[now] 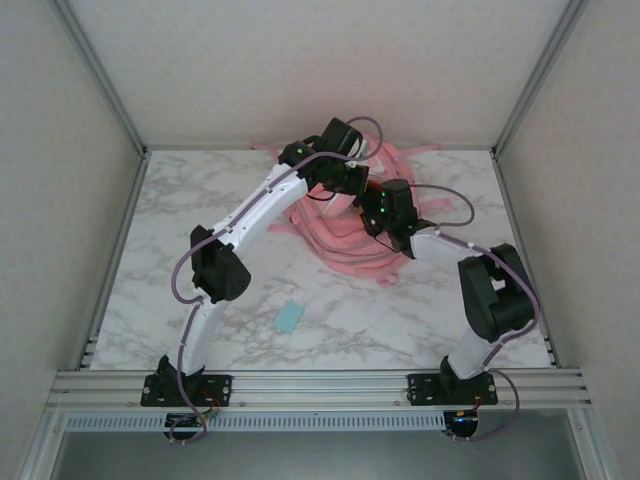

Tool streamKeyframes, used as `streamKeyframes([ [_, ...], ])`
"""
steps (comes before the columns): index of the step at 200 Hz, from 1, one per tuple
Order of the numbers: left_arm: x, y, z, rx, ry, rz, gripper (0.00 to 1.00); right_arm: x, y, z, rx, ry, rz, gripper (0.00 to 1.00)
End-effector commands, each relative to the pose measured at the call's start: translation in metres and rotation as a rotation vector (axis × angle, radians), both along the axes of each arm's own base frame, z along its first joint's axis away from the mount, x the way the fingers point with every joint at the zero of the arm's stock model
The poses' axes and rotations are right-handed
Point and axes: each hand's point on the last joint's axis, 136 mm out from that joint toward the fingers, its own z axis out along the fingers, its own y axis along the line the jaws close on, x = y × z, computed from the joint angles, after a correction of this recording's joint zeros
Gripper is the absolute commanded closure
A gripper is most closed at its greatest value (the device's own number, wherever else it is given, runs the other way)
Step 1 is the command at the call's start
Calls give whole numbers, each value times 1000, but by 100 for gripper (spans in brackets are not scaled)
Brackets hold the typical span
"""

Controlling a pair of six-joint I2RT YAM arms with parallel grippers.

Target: Pack books, pencil case, and school supplies into a backpack

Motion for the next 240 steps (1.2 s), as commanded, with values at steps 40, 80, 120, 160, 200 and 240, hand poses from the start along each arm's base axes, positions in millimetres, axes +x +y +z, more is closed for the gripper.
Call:
streamKeyframes([
  [40,17,-11,11,-98,-10,21,100,-95,-24,17,-278,54,286,21],
  [80,18,-14,-6,-94,23,28,100,-148,-35,7,-356,58,458,21],
  [120,17,-14,-22,-78,56,31,100,-182,-31,0,-300,6,566,25],
  [160,11,-6,-27,-56,74,35,50,-216,-9,-7,-307,-16,718,24],
  [200,10,33,-11,-90,42,113,2,-233,27,-26,-406,-35,849,1],
  [240,5,110,4,-87,-9,267,0,-247,77,-46,-540,-47,1006,1],
])
